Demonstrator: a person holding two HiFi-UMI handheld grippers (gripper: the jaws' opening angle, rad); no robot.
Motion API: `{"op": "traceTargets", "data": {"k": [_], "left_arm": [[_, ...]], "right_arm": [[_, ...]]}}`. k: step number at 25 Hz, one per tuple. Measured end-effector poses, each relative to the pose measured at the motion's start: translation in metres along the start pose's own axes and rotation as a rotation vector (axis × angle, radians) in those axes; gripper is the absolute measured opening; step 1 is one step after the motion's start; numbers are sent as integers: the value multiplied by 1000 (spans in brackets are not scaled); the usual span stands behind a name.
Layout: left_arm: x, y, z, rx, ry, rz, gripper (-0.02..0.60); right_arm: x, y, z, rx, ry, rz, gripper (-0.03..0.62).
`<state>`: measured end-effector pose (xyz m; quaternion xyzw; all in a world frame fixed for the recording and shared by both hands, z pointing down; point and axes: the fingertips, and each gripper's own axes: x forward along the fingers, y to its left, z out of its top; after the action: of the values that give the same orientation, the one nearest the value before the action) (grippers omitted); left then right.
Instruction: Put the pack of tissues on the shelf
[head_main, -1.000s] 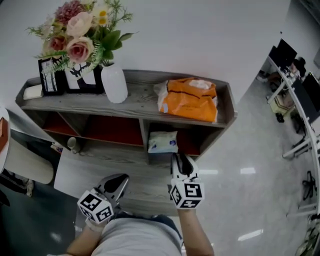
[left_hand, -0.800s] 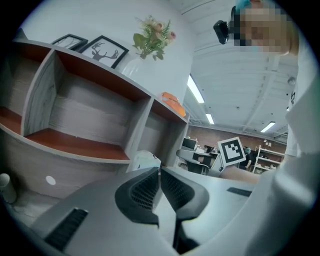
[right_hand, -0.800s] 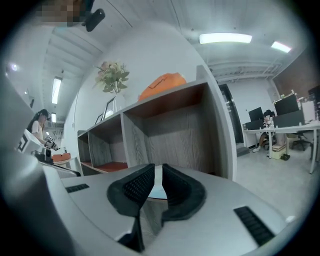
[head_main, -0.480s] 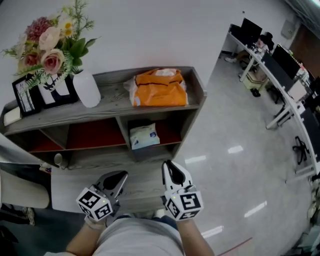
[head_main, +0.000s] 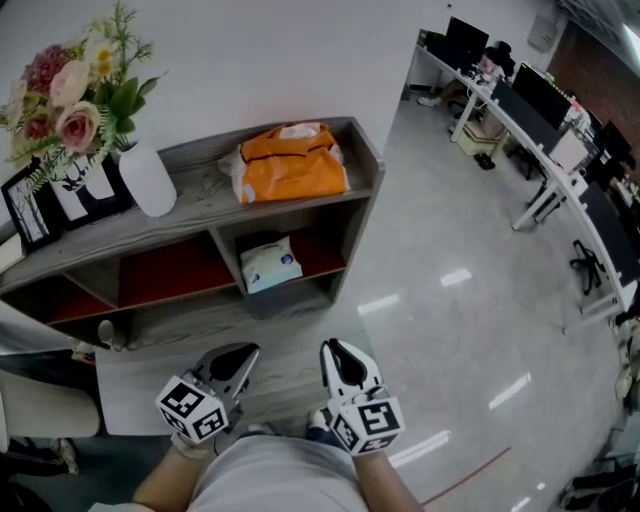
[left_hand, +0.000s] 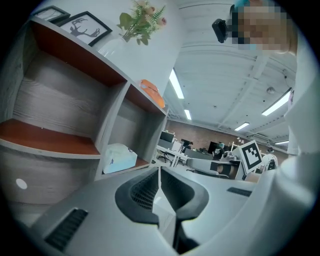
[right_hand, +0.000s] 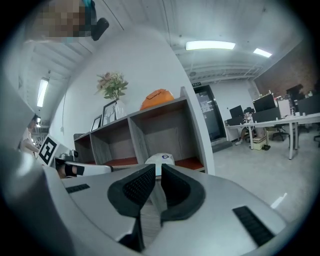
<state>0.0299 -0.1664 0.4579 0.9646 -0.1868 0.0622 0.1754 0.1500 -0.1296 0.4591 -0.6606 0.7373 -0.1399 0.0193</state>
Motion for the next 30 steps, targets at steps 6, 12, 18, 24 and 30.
{"op": "traceTargets", "data": {"k": [6, 12, 18, 24, 30], "left_arm": [[3, -2, -5, -4, 13, -24, 26], [5, -3, -4, -5, 12, -35, 26], [4, -1, -2, -2, 8, -31, 26], [2, 3, 0, 6, -7, -18, 26], [-1, 8, 0, 16, -6, -2, 26]], "right_arm": [[-8, -1, -5, -1, 5, -24, 46], [-10, 1, -4, -17, -5, -27, 46], [-9, 2, -3, -24, -8, -22, 46], [-6, 4, -4, -28, -9, -14, 46], [-6, 4, -4, -27, -6, -16, 46]]}}
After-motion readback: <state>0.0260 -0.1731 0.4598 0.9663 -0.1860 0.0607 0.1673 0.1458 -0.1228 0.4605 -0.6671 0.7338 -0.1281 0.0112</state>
